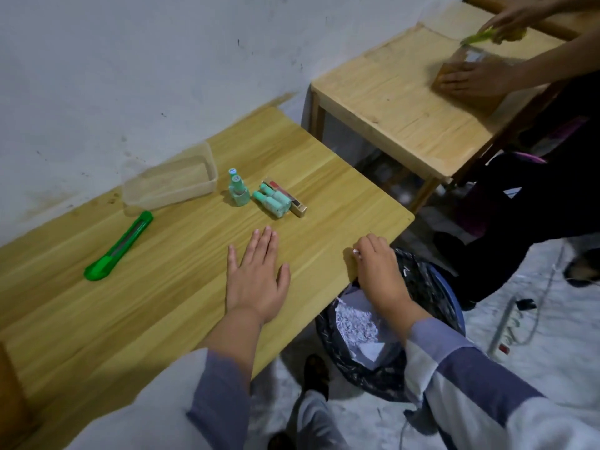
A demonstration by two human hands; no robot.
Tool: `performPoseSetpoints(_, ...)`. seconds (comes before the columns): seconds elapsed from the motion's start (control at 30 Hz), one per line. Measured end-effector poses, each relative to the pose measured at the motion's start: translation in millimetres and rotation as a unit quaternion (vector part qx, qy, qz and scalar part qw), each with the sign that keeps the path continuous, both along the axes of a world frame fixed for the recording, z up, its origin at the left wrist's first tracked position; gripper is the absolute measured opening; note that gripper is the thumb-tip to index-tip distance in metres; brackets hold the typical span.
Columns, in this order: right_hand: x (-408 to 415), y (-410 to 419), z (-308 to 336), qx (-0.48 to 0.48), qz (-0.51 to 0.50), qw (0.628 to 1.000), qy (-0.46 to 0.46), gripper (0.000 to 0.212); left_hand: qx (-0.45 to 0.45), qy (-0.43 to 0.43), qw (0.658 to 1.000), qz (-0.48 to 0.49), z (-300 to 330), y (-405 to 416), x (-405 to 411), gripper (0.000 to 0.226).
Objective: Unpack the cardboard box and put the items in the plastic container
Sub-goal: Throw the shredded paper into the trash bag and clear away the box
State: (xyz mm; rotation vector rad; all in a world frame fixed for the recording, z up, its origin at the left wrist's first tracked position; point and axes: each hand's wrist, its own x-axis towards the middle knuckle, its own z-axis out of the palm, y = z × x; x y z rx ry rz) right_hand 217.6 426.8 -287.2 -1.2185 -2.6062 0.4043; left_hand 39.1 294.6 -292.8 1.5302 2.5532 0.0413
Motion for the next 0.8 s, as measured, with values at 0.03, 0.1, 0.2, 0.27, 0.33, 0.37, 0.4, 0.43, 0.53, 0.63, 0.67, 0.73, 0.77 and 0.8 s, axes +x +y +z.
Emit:
performPoseSetpoints(0.03,11,2,2,0.017,-0.022,1.0,0.007,0.01,0.001,-0.001,1.0,0.0,0,0,0,0.066)
performPoseSetpoints(0.1,30,5,5,0.047,-0.066,0.996,0.03,0.013,0.006,-0.007,1.0,0.001,0,1,0,0.064)
performPoseSetpoints(0.2,51,9,-4,0.025,-0.114,0.993,0.01,0.008,0.014,-0.013,1.0,-0.001,1,2,0,0.064)
performPoseSetpoints(0.27,62,10,-16,-0.051,-0.137,0.988,-0.05,0.022,0.022,-0.023,0.999,-0.002,1,1,0,0.064)
performPoseSetpoints(0.33,70,10,-23,-0.112,-0.153,0.98,-0.066,0.031,0.029,-0.029,0.999,-0.004,2,1,0,0.064)
performPoseSetpoints(0.37,73,10,-24,-0.127,-0.159,0.977,-0.059,0.032,0.029,-0.027,0.999,-0.004,2,1,-1,0.064)
performPoseSetpoints(0.4,74,11,-25,-0.135,-0.166,0.975,-0.052,0.032,0.028,-0.025,0.999,-0.004,2,1,-1,0.064)
performPoseSetpoints(0.43,75,11,-25,-0.139,-0.171,0.974,-0.049,0.032,0.025,-0.024,0.999,-0.004,2,1,-1,0.064)
performPoseSetpoints(0.53,74,12,-21,-0.14,-0.163,0.976,-0.045,0.03,0.015,-0.025,1.0,-0.008,2,1,-2,0.064)
performPoseSetpoints(0.63,71,10,-10,-0.136,-0.149,0.979,-0.012,0.027,-0.003,-0.026,1.0,-0.015,3,1,-3,0.063)
performPoseSetpoints(0.67,69,9,-4,-0.132,-0.142,0.981,-0.006,0.027,-0.013,-0.029,0.999,-0.015,3,1,-4,0.063)
performPoseSetpoints(0.73,63,6,10,-0.119,-0.123,0.985,-0.011,0.025,-0.036,-0.049,0.998,-0.013,7,3,-6,0.063)
performPoseSetpoints(0.77,60,4,17,-0.113,-0.115,0.987,-0.01,0.024,-0.045,-0.066,0.997,-0.012,11,4,-8,0.063)
performPoseSetpoints(0.8,56,2,25,-0.108,-0.107,0.988,-0.004,0.023,-0.051,-0.086,0.995,-0.011,16,3,-10,0.063)
